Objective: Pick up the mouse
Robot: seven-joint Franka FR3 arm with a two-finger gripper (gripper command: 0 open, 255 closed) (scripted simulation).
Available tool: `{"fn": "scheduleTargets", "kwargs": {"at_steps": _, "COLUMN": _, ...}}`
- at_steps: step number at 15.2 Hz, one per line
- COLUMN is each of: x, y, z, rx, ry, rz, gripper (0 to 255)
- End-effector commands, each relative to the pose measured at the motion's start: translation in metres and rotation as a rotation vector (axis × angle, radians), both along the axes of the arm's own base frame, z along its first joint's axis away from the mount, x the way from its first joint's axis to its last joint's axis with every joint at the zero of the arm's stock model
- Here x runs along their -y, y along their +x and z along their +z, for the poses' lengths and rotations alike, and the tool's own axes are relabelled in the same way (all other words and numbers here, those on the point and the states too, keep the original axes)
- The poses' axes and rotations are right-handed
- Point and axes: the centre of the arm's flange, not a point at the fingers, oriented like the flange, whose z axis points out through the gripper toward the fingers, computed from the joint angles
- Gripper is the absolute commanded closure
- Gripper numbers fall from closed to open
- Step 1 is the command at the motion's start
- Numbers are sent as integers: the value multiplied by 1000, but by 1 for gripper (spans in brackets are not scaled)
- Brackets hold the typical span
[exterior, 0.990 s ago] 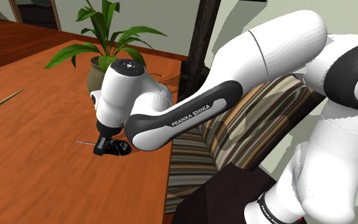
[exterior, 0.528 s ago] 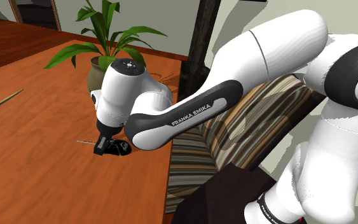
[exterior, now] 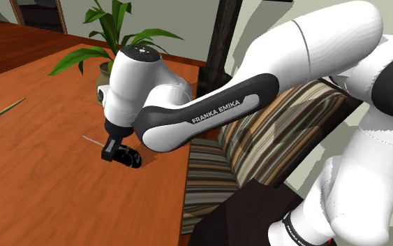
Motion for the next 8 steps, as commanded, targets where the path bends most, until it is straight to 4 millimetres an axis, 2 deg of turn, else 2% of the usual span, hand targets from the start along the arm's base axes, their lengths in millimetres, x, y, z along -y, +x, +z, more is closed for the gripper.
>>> {"fn": "scheduleTargets", "kwargs": {"at_steps": 1, "x": -1, "y": -1, "z": 10, "rx": 0, "ry": 0, "rz": 0, "gripper": 255}}
{"fn": "scheduleTargets", "kwargs": {"at_steps": 6, "x": -1, "y": -1, "z": 37, "rx": 0, "ry": 0, "rz": 0, "gripper": 255}}
{"fn": "scheduleTargets", "kwargs": {"at_steps": 8, "x": -1, "y": -1, "z": 38, "rx": 0, "ry": 0, "rz": 0, "gripper": 255}}
